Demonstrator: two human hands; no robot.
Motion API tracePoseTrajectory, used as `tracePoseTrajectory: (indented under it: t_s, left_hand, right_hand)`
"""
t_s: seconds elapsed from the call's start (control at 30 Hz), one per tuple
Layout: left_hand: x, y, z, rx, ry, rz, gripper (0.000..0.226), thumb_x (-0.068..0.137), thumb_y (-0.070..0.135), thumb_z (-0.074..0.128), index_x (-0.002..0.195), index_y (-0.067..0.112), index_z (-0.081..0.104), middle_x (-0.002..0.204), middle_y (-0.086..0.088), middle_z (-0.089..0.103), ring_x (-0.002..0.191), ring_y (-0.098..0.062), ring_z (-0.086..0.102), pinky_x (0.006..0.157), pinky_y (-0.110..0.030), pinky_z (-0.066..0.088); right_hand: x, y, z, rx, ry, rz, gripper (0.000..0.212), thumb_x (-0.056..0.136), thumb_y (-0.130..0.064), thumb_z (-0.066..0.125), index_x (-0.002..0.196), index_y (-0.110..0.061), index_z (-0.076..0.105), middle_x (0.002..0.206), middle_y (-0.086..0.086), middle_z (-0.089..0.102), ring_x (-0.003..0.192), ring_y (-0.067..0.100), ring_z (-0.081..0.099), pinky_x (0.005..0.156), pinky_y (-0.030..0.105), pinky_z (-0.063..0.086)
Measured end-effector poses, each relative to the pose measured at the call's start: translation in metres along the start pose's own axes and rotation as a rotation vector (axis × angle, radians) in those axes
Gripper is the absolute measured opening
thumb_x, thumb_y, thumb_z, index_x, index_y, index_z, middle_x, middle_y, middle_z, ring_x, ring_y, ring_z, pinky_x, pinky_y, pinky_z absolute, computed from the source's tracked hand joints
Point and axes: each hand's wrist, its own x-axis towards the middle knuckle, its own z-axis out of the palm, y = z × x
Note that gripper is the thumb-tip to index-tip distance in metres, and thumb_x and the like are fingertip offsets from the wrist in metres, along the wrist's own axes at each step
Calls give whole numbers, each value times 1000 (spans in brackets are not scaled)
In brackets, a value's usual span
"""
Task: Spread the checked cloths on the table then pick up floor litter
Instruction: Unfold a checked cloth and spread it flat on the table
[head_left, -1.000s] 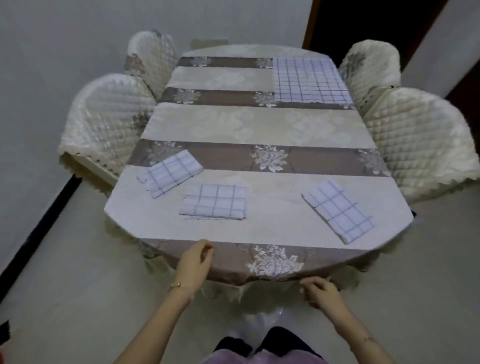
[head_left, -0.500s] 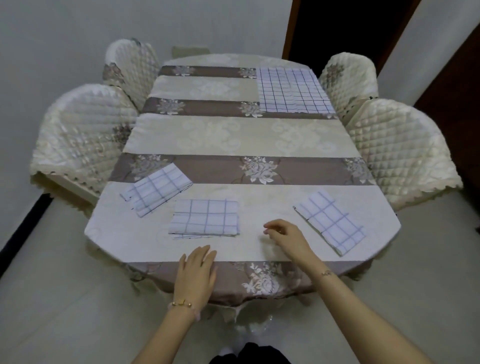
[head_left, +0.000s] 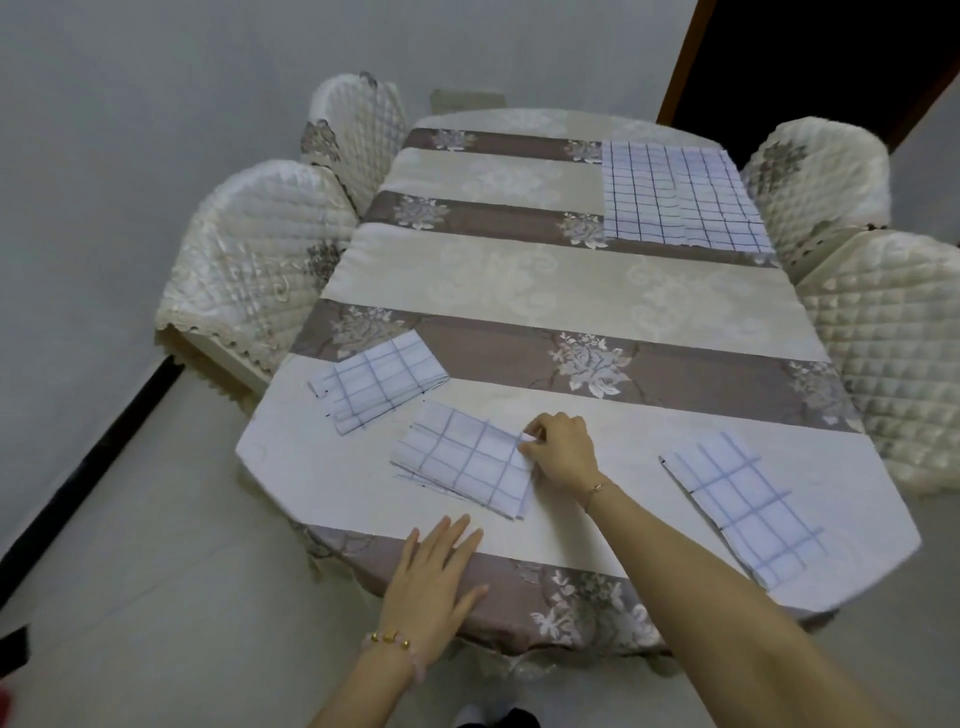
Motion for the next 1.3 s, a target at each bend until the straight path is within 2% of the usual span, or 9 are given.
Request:
tracePoseTrajectory:
  t_s: [0.13,0.27,0.37,0.43,0.57,0.73,0.8,1.1,1.3]
  left_hand:
    - [2,-1,1,-22,-28,-13,61,93,60,3,131,33,42,135,11,58,128,-10,35,113,-32,2]
    - [3,0,2,-3,-23,11,63,93,61,2,131,34,45,135,12,58,129,-10,37,113,-32,1]
    - [-2,7,-10,-32,132,45,76,89,67,-2,136,33,46,144,11,49,137,-14,40,120,-31,-3]
    - [-2,17,-22,-170,287,55,73,87,69,14,143,28,38,150,9,39,141,-13,35,122,-35,9]
    - [0,49,-54,-269,553,294,56,82,52,50,132,27,47,130,3,59,123,-9,44,107,-24,33]
    - [3,84,-64,-220,552,517,41,81,45,52,117,27,61,119,6,66,114,-6,47,105,-27,41]
    - [1,93,-64,-286,561,561,30,82,35,51,101,22,71,103,6,72,98,-3,53,90,-19,44]
    - [-12,134,-94,-1019,394,170,27,84,20,70,60,21,58,50,16,55,54,3,50,53,-6,38]
    - [-10,136,-115,-1177,232,210,12,85,12,67,76,13,75,72,-7,73,73,-23,71,75,-30,61]
  right_hand:
    - [-6,11,-7,223,-27,36,7,83,-20,62,78,-15,59,82,0,62,83,21,56,63,27,41]
    - [-32,20,-31,668,-8,164,4,85,-10,62,88,-8,63,79,9,64,70,22,59,65,36,54]
    - [-60,27,-49,855,38,214,6,88,-8,60,89,-10,65,78,10,64,65,19,59,58,24,55]
    - [-80,29,-59,962,63,236,8,89,-8,59,91,-12,66,78,8,64,66,16,60,58,18,55]
    - [-116,31,-72,1061,81,277,10,90,-10,58,95,-12,67,82,5,66,69,13,61,60,17,55]
    - [-153,36,-79,1154,85,307,11,90,-10,59,96,-12,68,87,8,70,73,13,67,61,17,55]
    - [-162,39,-80,1208,94,323,13,90,-10,60,100,-8,68,88,6,72,71,9,69,62,16,55]
    - [-188,19,-82,1327,14,210,39,88,-31,62,124,-16,57,116,4,69,107,20,67,91,39,55]
    - [-192,3,-84,1245,-29,106,36,88,-32,60,116,-9,62,111,9,70,103,23,68,88,41,55]
